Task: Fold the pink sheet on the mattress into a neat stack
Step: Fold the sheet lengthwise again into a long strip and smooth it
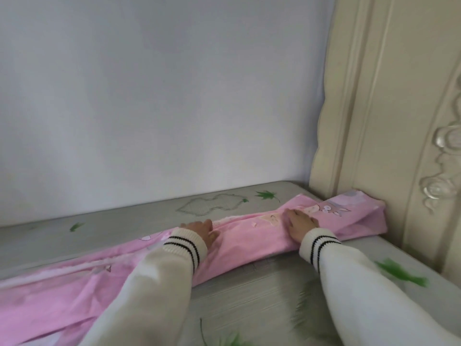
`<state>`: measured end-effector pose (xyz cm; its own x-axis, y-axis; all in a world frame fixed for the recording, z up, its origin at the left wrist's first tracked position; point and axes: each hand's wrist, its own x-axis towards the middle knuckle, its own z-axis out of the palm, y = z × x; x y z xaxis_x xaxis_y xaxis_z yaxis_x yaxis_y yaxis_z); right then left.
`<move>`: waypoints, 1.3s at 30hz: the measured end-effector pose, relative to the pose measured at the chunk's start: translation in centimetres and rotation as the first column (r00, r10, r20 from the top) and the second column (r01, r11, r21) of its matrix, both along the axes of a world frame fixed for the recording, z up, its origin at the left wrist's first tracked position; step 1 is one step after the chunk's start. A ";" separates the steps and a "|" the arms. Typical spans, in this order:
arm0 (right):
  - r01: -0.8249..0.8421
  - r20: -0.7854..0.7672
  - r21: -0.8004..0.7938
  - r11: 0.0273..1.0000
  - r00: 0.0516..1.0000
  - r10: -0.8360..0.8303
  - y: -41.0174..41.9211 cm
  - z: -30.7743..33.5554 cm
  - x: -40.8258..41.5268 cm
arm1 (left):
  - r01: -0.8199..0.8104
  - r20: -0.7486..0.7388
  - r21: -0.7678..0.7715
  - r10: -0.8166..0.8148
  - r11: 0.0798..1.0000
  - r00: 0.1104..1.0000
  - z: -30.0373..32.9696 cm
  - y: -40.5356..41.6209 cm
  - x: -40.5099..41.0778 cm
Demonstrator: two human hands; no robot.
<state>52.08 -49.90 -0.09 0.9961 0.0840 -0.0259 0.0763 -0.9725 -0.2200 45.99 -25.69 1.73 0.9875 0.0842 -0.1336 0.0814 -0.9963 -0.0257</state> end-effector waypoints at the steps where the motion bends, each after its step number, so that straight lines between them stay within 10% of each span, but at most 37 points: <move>1: -0.057 0.037 0.001 0.998 0.998 0.057 0.9 0.5 -0.4 | -0.006 -0.003 0.007 0.006 1.000 1.000 0.1 0.7 -0.4; 12: -0.408 0.019 -0.054 0.911 0.912 0.410 11.7 0.6 -2.6 | -0.103 -0.024 -0.112 0.101 0.988 0.995 0.1 6.3 -3.8; 39: -0.284 0.068 -0.097 0.954 0.954 0.291 13.9 -2.4 -0.6 | -0.163 0.120 -0.036 0.166 0.986 0.979 -3.7 9.2 -3.7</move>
